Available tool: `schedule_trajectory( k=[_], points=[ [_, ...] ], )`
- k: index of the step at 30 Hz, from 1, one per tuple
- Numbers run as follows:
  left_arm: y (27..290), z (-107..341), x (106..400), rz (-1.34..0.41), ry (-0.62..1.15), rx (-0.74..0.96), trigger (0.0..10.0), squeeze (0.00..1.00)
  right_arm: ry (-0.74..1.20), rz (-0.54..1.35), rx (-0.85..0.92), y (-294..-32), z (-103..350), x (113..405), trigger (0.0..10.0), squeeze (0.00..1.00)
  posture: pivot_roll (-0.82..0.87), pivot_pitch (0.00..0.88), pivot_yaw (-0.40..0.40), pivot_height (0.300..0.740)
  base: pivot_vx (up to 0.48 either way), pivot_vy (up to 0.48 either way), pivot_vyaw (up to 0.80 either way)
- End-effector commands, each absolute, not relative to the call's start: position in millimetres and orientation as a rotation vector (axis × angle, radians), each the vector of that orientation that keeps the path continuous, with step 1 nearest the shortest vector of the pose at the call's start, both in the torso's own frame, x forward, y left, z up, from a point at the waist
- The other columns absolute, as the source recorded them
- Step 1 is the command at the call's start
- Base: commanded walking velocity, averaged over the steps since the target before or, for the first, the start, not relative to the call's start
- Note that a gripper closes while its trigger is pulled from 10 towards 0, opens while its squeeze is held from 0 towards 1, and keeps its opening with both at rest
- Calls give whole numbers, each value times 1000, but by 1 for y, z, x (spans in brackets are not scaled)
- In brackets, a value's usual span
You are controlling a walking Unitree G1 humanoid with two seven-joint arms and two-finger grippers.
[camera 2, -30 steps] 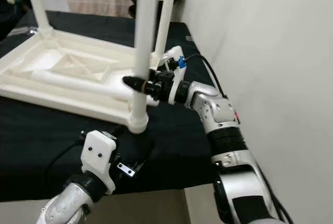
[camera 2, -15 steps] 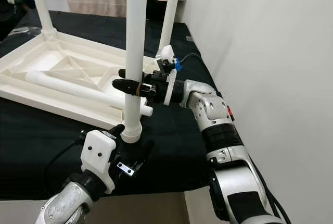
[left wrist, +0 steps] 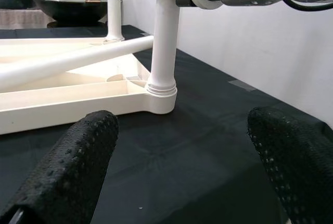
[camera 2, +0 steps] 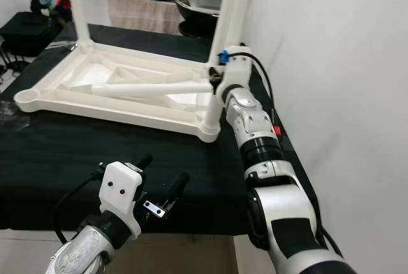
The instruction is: Building children table
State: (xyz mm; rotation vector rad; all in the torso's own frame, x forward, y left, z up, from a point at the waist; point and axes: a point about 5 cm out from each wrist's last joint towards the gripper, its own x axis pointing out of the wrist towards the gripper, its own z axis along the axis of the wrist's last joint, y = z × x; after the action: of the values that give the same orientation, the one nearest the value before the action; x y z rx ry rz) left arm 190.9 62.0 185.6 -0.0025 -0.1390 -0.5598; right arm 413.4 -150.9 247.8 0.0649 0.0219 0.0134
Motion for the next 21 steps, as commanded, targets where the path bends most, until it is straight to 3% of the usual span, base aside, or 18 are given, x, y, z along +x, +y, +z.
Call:
schedule_trajectory(
  k=[1,4,6,7,14,15,16,21],
  points=[
    [61,184,191,-560,-132,5,10000,0,172,-48,32,-161,210,409,9765,0,68,104,-143,740,0,0,0],
    [62,182,191,-557,-126,8,10000,0,83,105,111,-133,224,411,10000,0,70,102,-144,740,0,0,0],
    [62,182,191,-557,-126,9,10000,0,66,124,119,-128,228,412,10000,12,70,102,-144,740,0,0,0],
    [62,183,191,-556,-126,8,10000,0,52,148,131,-124,232,414,10000,1000,71,101,-145,740,0,0,0],
    [62,183,191,-551,-126,8,10000,0,39,285,176,-127,247,418,10000,1000,72,104,-145,740,0,0,0],
    [62,183,191,-551,-125,6,10000,0,41,395,195,-127,251,417,10000,0,71,105,-146,740,0,0,0],
    [62,183,190,-553,-125,6,10000,0,41,540,221,-125,254,413,10000,0,71,105,-146,740,0,0,0],
    [62,183,190,-554,-126,5,10000,0,3,817,244,-122,259,400,10000,0,69,107,-148,740,0,0,0]
  ],
)
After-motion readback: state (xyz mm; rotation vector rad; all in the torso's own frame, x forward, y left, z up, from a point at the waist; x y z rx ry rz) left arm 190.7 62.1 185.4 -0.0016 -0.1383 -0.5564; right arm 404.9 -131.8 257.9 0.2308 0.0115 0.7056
